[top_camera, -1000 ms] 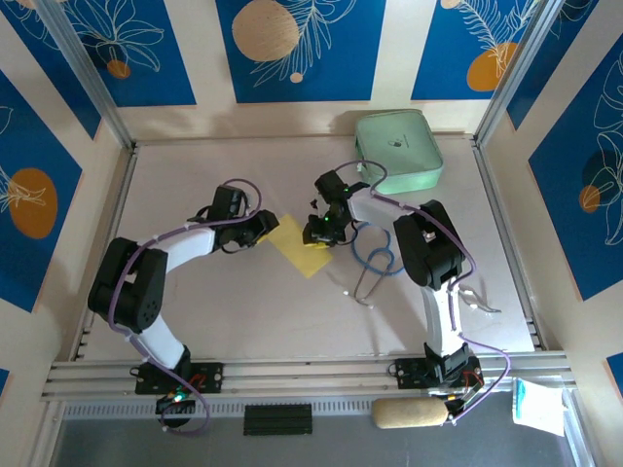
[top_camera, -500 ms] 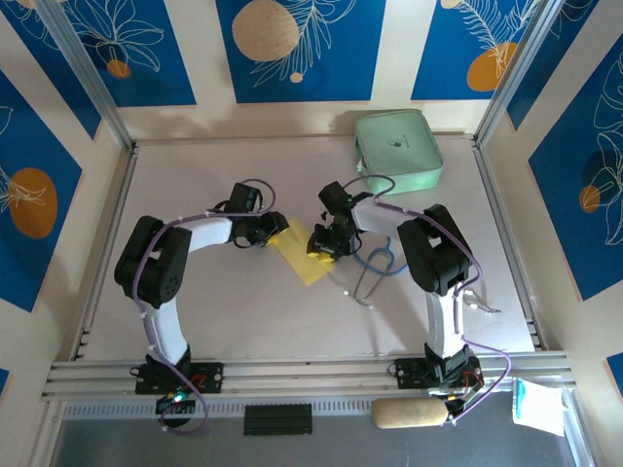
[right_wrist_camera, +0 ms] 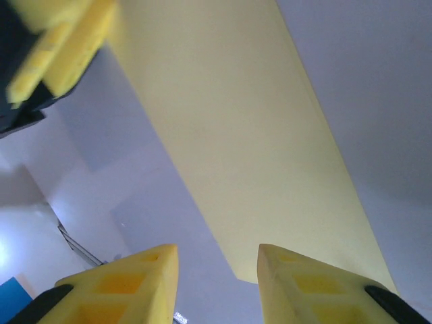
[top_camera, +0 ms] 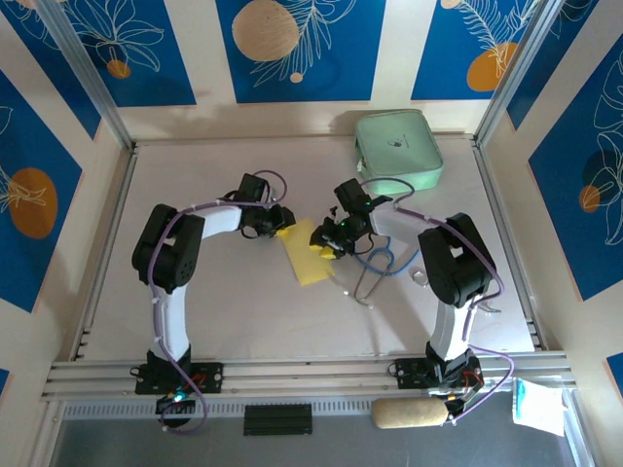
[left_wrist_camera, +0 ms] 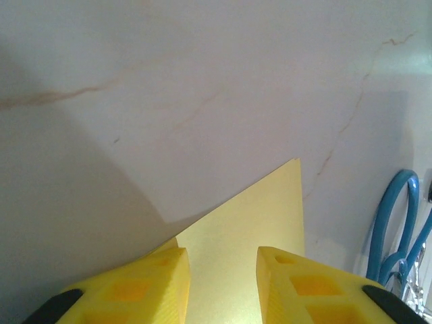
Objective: Fold a paper plane with a square sheet of paper (pick it up from the middle)
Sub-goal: Rotate the square sheet of paper at the center of the table, then move the square sheet of paper to the center of the table.
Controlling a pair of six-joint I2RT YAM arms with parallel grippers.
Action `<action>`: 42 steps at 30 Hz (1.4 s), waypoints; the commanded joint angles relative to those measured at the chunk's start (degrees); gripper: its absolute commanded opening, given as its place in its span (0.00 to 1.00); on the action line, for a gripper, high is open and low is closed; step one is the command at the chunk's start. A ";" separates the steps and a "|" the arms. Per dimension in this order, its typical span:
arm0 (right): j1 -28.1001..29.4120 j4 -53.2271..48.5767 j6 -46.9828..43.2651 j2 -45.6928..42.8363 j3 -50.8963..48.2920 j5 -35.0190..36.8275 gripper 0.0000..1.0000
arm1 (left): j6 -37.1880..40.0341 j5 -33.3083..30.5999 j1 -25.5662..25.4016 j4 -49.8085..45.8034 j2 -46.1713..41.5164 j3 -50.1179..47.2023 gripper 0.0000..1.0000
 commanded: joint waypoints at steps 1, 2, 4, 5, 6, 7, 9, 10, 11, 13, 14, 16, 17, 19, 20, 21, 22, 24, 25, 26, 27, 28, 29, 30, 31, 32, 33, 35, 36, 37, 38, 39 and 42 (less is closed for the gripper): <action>-1.22 -0.08 -1.52 -2.61 -2.16 1.29 0.38 | 7.54 2.36 -0.51 -6.06 3.69 3.69 0.33; -1.56 -0.03 -1.73 -2.95 -2.57 1.88 0.40 | 8.67 2.53 -0.50 -7.00 4.07 4.87 0.33; -2.10 -0.05 -2.24 -3.69 -3.41 3.42 0.42 | 11.06 2.59 -0.50 -9.06 4.40 7.60 0.33; -2.39 -0.05 -2.53 -3.83 -3.73 3.70 0.43 | 11.36 2.50 -0.50 -9.63 4.05 8.46 0.33; -2.70 -0.03 -2.83 -4.01 -3.94 3.95 0.44 | 11.09 2.55 -0.50 -9.70 3.25 9.03 0.33; -3.05 0.03 -2.99 -4.18 -4.34 4.09 0.45 | 10.33 2.50 -0.59 -9.21 2.17 9.09 0.34; -3.68 0.55 -3.09 -4.49 -5.15 3.96 0.45 | 7.94 1.59 -0.83 -7.81 -1.02 7.97 0.39; -4.02 0.71 -3.25 -4.51 -5.44 3.63 0.45 | 6.81 0.67 -1.22 -6.92 -3.00 6.94 0.41; -4.11 0.77 -3.31 -4.47 -5.65 3.49 0.45 | 5.52 -0.55 -1.59 -6.26 -4.63 5.72 0.42; -4.43 0.83 -3.37 -4.36 -5.81 3.30 0.45 | 1.57 -4.11 -2.86 -6.13 -7.79 2.83 0.43; -4.44 0.91 -3.35 -4.21 -5.82 3.22 0.45 | -0.13 -5.30 -3.59 -6.04 -8.81 1.48 0.43; -4.59 1.02 -3.10 -3.90 -5.67 3.14 0.45 | -4.13 -8.02 -5.62 -5.81 -10.59 -1.52 0.43; -4.69 1.09 -3.00 -3.78 -5.65 3.12 0.45 | -5.66 -8.66 -6.45 -5.45 -10.94 -2.79 0.43; -4.64 1.25 -2.70 -3.46 -5.41 3.03 0.46 | -9.07 -9.46 -7.77 -3.70 -11.24 -5.30 0.41; -4.64 1.28 -2.68 -3.33 -5.31 3.12 0.46 | -10.06 -9.64 -8.22 -2.74 -11.17 -6.16 0.40; -4.66 1.26 -2.57 -3.09 -5.17 2.87 0.46 | -10.80 -9.87 -8.65 -2.20 -10.90 -6.67 0.39; -4.65 1.35 -2.51 -2.98 -5.08 2.67 0.46 | -11.01 -9.95 -8.83 -2.29 -10.22 -6.72 0.38; -4.67 1.36 -2.49 -2.87 -5.09 2.43 0.46 | -10.95 -10.55 -8.84 -2.98 -9.00 -6.47 0.35; -4.56 1.44 -2.52 -2.77 -5.04 2.28 0.46 | -10.48 -11.06 -8.79 -3.34 -8.43 -6.29 0.34; -4.61 1.44 -2.58 -2.77 -5.04 2.31 0.46 | -9.88 -11.44 -8.83 -3.96 -7.89 -5.93 0.33; -4.53 1.36 -2.56 -2.73 -5.12 2.32 0.46 | -9.03 -11.76 -8.73 -4.72 -7.19 -5.44 0.32; -4.60 1.37 -2.56 -2.70 -5.12 2.33 0.46 | -7.84 -11.86 -8.71 -5.22 -6.51 -5.04 0.31; -4.61 1.43 -2.65 -2.67 -5.20 2.27 0.46 | -7.07 -12.17 -8.75 -5.80 -5.97 -4.61 0.30; -4.58 1.44 -2.69 -2.70 -5.21 2.33 0.46 | -5.95 -12.24 -8.62 -6.34 -5.28 -4.34 0.29; -4.61 1.44 -2.65 -2.59 -5.21 2.26 0.46 | -4.68 -11.90 -8.58 -6.36 -4.59 -4.12 0.28; -4.57 1.44 -2.65 -2.53 -5.21 2.24 0.46 | -3.62 -11.81 -8.43 -6.83 -3.90 -3.77 0.28; -4.57 1.43 -2.65 -2.40 -5.21 2.19 0.46 | -2.30 -11.59 -8.21 -7.31 -3.24 -3.43 0.27; -4.65 1.53 -2.78 -2.39 -5.14 2.16 0.46 | 0.06 -11.49 -7.70 -7.86 -2.36 -3.03 0.25; -4.63 1.53 -2.82 -2.35 -5.18 2.16 0.46 | 1.43 -11.54 -7.41 -8.13 -2.20 -2.92 0.24; -4.69 1.47 -2.98 -2.26 -5.08 2.17 0.46 | 2.85 -11.43 -6.98 -8.12 -2.15 -2.87 0.24; -4.69 1.44 -3.15 -2.26 -5.03 2.16 0.46 | 3.93 -11.30 -6.54 -8.37 -2.15 -2.61 0.24; -4.66 1.44 -3.25 -2.06 -4.93 2.09 0.46 | 4.96 -10.69 -6.09 -8.65 -2.31 -2.31 0.23; -4.62 1.44 -3.44 -1.65 -4.48 1.26 0.46 | 6.45 -8.02 -5.51 -8.65 -3.68 -1.32 0.23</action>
